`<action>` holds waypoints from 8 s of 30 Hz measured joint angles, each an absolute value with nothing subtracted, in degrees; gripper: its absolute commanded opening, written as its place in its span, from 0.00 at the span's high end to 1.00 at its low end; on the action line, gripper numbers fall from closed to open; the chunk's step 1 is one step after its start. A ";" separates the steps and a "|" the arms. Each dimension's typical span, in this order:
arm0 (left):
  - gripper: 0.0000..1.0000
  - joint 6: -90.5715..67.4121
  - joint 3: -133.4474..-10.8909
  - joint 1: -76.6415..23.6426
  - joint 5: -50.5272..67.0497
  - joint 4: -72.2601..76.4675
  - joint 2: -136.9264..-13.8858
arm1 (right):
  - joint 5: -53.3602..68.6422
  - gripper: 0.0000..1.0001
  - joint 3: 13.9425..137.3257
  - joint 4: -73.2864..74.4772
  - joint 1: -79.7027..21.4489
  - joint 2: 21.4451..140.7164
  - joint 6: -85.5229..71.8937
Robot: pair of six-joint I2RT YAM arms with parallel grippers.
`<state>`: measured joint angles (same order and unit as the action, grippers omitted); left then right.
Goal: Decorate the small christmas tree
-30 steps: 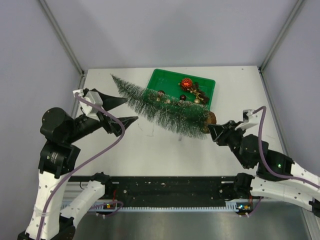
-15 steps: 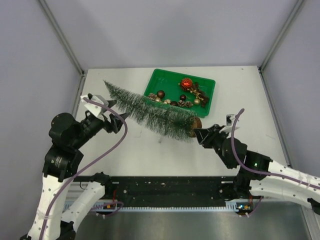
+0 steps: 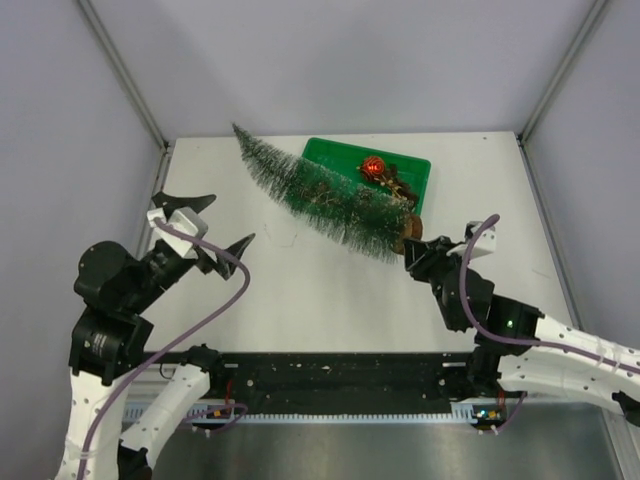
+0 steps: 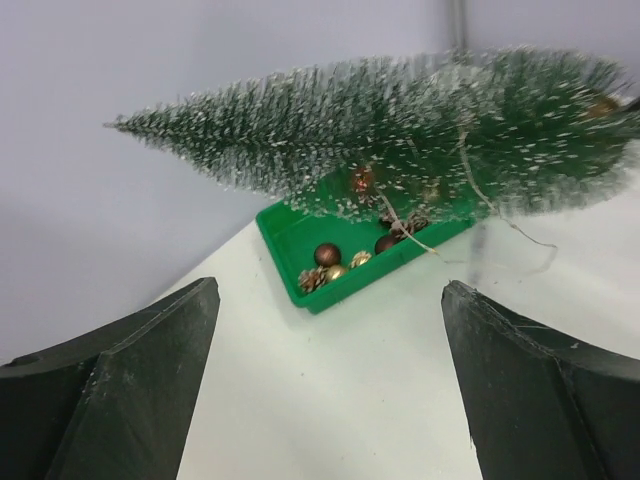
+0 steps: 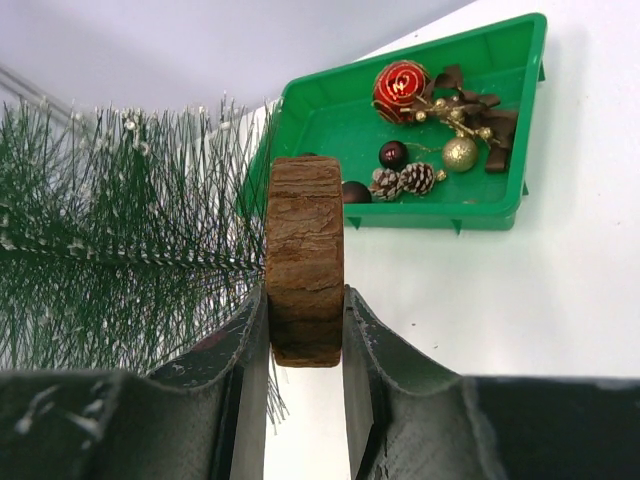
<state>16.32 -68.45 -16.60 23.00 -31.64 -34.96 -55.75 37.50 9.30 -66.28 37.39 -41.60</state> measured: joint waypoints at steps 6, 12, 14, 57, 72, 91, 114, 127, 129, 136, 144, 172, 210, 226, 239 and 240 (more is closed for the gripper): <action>0.01 11.94 -73.12 -16.60 35.73 -29.58 -34.63 | -57.63 1.00 38.54 8.34 -66.28 39.57 -40.42; 0.04 5.91 -70.96 -16.60 43.81 -24.56 -35.79 | -57.65 1.00 38.70 7.88 -66.28 41.17 -39.59; 0.06 5.48 -67.85 -16.60 43.75 -23.31 -36.25 | -57.58 1.00 38.79 7.57 -66.28 41.15 -39.42; 0.73 0.62 -58.37 -16.51 27.99 -13.21 -39.16 | -38.85 1.00 22.44 -3.46 -68.25 15.64 -48.16; 1.00 -4.89 -61.45 -16.38 25.52 -12.14 -39.29 | -33.12 1.00 22.11 -5.02 -68.25 19.81 -47.66; 1.00 -15.42 -77.60 -16.10 44.05 -8.78 -46.15 | -12.91 1.00 29.74 5.96 -68.27 13.80 -35.05; 1.00 5.52 -93.32 -16.10 56.05 -28.47 -49.87 | -37.08 1.00 52.58 35.20 -68.27 29.21 -26.63; 1.00 3.86 -74.28 -15.90 44.01 -22.98 -38.06 | -42.74 1.00 43.22 24.49 -68.27 16.45 -32.80; 1.00 2.76 -72.82 -15.90 40.62 -20.36 -36.36 | -43.03 1.00 43.16 24.10 -68.27 16.53 -33.78; 1.00 -1.17 -72.40 -15.90 36.25 -15.35 -35.68 | -44.07 1.00 42.48 22.04 -68.27 17.19 -36.27; 1.00 -8.86 -67.55 -15.90 26.81 -12.82 -35.62 | -45.12 1.00 36.10 15.84 -68.27 8.62 -35.90; 0.93 -21.26 -71.83 -15.90 45.43 -5.37 -44.93 | -34.87 1.00 60.40 38.79 -68.27 18.44 -23.57; 0.09 2.26 -57.74 -15.90 34.79 -26.35 -27.83 | 2.20 1.00 35.59 8.43 -49.50 54.02 -46.81; 0.01 7.14 -50.26 -15.86 10.66 -32.25 -26.50 | 17.87 1.00 27.62 -8.10 -38.13 72.53 -47.81; 0.01 25.58 -41.45 -15.86 8.47 -43.46 -24.93 | 21.58 1.00 25.74 -13.76 -32.56 76.66 -48.25; 0.01 25.67 -41.45 -15.86 8.54 -43.86 -24.16 | 21.67 1.00 25.52 -14.15 -32.23 76.75 -48.29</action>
